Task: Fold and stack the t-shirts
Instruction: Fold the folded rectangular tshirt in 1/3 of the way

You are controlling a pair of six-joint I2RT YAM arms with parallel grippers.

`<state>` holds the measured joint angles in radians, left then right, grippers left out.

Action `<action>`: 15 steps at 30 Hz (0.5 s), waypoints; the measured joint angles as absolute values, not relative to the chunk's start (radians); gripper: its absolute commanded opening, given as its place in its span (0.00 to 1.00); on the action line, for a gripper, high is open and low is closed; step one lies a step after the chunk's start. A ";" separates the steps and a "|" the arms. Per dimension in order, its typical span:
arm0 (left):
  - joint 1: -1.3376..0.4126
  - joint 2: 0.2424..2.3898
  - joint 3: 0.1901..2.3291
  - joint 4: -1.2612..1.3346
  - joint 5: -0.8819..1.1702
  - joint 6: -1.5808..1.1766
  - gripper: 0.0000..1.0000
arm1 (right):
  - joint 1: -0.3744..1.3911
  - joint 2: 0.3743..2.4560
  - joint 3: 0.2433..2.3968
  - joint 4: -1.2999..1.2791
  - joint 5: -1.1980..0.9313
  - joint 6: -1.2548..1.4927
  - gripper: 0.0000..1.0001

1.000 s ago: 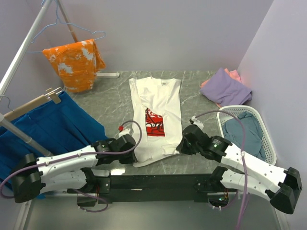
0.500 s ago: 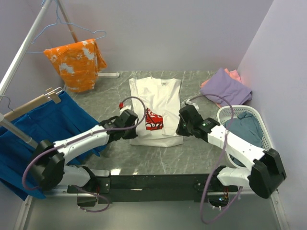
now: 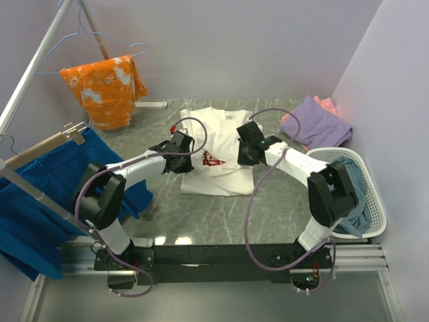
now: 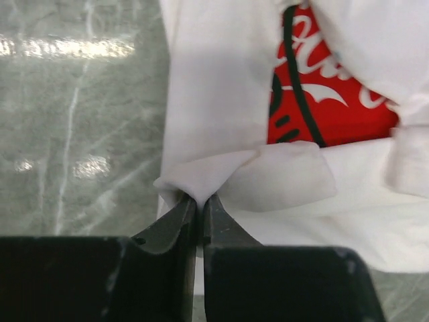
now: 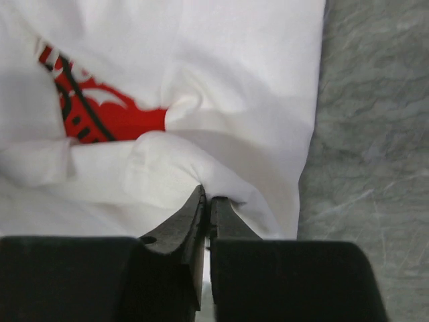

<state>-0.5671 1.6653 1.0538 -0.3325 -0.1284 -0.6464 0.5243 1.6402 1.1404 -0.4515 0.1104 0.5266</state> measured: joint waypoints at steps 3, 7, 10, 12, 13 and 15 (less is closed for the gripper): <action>-0.538 1.697 1.055 -0.319 -0.131 -0.630 0.58 | 0.509 1.725 1.204 -0.456 0.168 0.518 0.41; -0.494 1.723 1.060 -0.284 -0.142 -0.594 0.97 | 0.480 1.771 1.227 -0.432 0.257 0.500 0.51; -0.459 1.731 1.113 -0.276 -0.154 -0.568 0.99 | 0.467 1.763 1.234 -0.411 0.290 0.483 0.52; -0.442 1.729 1.163 -0.272 -0.160 -0.558 1.00 | 0.462 1.745 1.238 -0.390 0.279 0.475 0.52; -0.437 1.722 1.182 -0.263 -0.158 -0.553 1.00 | 0.461 1.732 1.238 -0.388 0.263 0.473 0.52; -0.435 1.688 1.185 -0.250 -0.142 -0.543 0.99 | 0.461 1.694 1.237 -0.384 0.200 0.472 0.52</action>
